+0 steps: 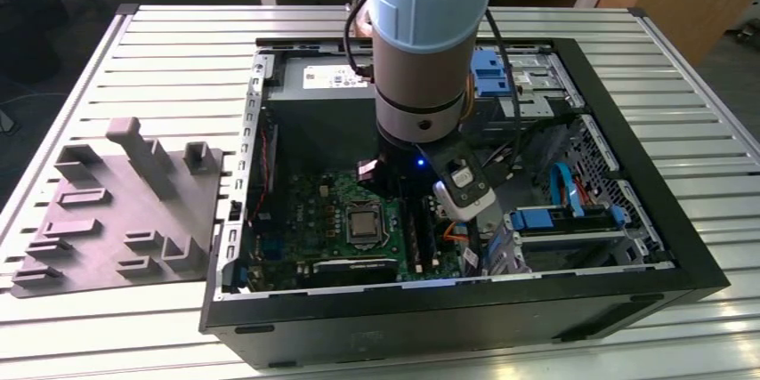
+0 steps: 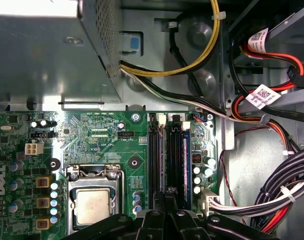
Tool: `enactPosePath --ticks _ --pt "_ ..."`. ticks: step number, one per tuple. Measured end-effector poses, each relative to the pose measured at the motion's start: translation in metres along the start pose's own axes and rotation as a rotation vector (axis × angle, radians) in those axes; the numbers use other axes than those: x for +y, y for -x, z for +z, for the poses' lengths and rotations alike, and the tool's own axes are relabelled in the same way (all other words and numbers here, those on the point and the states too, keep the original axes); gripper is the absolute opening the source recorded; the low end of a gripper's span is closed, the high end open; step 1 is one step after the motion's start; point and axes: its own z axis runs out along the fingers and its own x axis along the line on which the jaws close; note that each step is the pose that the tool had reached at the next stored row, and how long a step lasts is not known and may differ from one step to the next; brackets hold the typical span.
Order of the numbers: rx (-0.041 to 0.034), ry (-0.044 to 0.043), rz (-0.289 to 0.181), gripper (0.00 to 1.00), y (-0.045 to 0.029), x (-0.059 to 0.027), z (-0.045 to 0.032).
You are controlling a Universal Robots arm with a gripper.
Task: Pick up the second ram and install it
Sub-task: 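Insert the second ram into the second slot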
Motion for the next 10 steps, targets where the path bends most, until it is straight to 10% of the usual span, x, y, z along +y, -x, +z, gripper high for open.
enactPosePath --ticks 10 --pt "-0.0001 0.0002 0.000 0.19 0.0003 0.0003 -0.0044"
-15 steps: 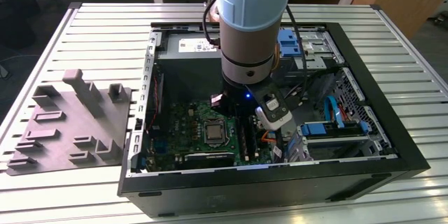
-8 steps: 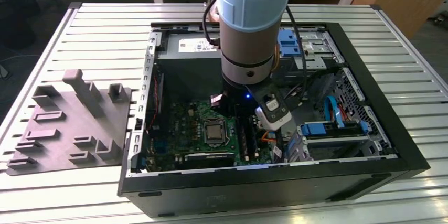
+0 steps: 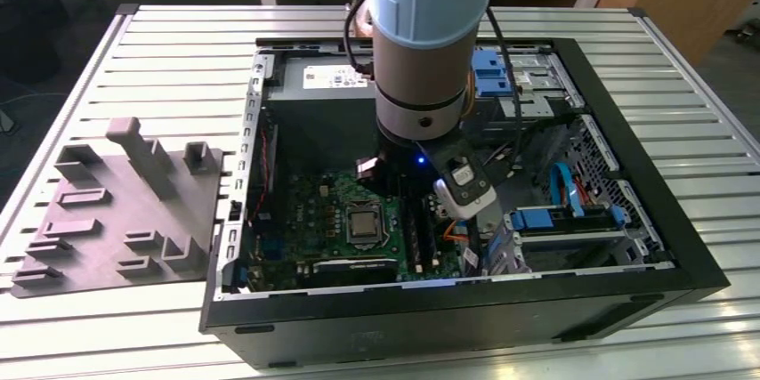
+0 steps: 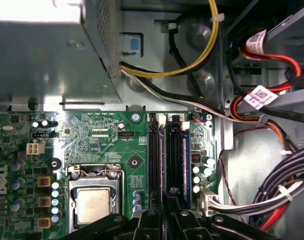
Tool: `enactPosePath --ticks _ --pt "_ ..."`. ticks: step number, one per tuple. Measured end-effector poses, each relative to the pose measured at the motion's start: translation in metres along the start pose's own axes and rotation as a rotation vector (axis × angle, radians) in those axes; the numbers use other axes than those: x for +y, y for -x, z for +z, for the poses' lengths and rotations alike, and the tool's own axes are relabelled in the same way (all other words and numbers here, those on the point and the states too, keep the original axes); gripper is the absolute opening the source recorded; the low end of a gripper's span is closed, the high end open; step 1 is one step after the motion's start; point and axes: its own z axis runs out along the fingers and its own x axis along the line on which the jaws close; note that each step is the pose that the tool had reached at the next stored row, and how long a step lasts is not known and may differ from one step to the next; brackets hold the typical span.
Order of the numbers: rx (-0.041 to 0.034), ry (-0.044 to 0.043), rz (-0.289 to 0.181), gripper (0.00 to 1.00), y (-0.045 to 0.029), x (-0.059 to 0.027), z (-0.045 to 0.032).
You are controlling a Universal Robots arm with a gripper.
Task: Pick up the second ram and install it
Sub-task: 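Insert the second ram into the second slot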
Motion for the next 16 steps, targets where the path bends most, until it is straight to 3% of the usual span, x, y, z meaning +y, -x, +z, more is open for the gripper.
enactPosePath --ticks 9,16 --pt "0.0001 -0.0002 0.000 0.19 0.0019 0.0015 -0.0238" --pt "0.0000 -0.0002 0.000 0.19 0.0023 0.0019 -0.0294"
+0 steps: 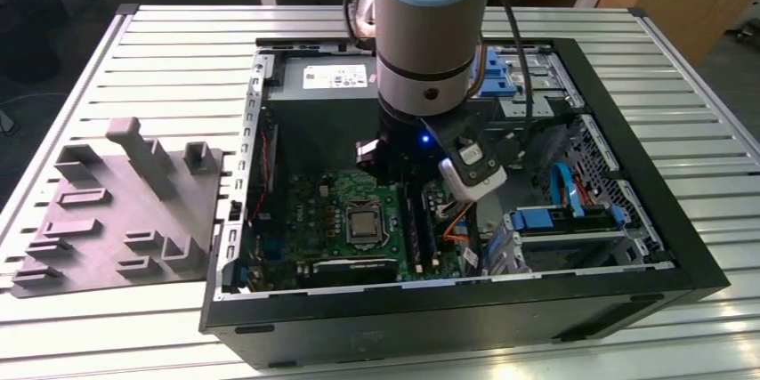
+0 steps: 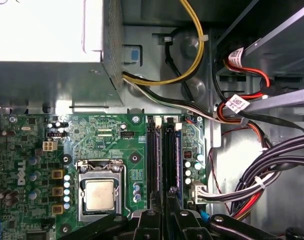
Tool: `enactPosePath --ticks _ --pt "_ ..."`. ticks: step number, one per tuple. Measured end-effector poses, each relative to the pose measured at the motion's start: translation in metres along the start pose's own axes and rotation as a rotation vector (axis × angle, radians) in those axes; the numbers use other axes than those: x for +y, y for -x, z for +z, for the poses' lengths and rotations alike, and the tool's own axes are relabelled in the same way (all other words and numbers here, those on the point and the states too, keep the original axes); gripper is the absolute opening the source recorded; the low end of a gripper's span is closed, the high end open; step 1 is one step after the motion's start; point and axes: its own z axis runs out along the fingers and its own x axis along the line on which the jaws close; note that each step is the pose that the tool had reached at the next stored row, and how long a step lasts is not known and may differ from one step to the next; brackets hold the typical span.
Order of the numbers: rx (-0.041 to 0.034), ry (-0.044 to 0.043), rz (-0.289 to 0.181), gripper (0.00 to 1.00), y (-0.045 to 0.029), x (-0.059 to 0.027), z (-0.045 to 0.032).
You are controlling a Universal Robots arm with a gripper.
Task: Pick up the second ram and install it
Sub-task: 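Insert the second ram into the second slot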
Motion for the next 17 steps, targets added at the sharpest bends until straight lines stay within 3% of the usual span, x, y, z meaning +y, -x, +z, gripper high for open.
enactPosePath --ticks 9,11,12,17 --pt "0.0000 0.0001 0.000 0.19 0.0001 0.0001 -0.0015" --pt "0.0000 0.0001 0.000 0.17 0.0001 0.0001 -0.0016" --pt "0.0000 0.0001 0.000 0.11 0.0001 0.0001 -0.0016" --pt "0.0000 0.0000 0.000 0.10 0.0002 0.0001 -0.0019"
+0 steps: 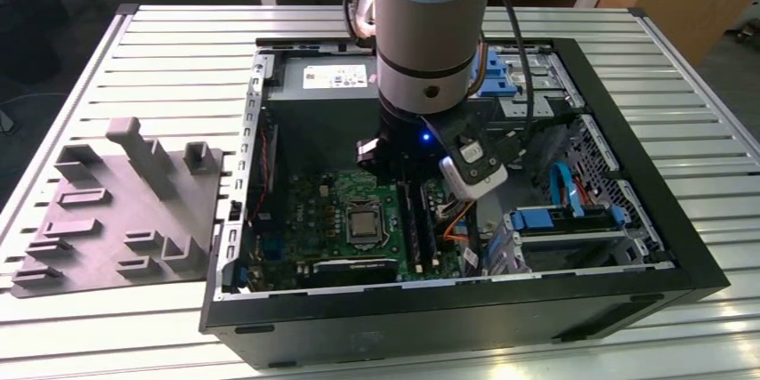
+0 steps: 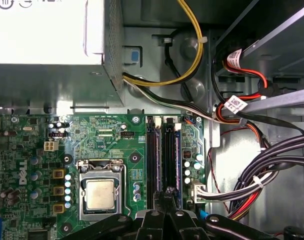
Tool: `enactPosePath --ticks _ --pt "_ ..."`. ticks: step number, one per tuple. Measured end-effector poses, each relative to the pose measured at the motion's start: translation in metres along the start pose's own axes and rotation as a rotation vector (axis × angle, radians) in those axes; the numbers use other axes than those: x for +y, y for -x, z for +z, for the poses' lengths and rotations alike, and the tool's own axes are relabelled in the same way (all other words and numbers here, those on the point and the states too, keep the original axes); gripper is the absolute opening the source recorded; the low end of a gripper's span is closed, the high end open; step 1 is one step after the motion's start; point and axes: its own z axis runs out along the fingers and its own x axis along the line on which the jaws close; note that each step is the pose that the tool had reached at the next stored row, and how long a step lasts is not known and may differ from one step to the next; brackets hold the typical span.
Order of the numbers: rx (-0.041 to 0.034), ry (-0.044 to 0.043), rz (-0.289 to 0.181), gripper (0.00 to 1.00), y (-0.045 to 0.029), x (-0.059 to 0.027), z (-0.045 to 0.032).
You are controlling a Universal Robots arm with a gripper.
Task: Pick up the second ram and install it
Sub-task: 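Insert the second ram into the second slot, then press down the second ram until it locks into place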
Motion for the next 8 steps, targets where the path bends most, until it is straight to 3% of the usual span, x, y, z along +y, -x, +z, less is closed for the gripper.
enactPosePath --ticks 8 --pt "0.0000 0.0004 0.000 0.10 0.0001 0.0001 -0.0011"
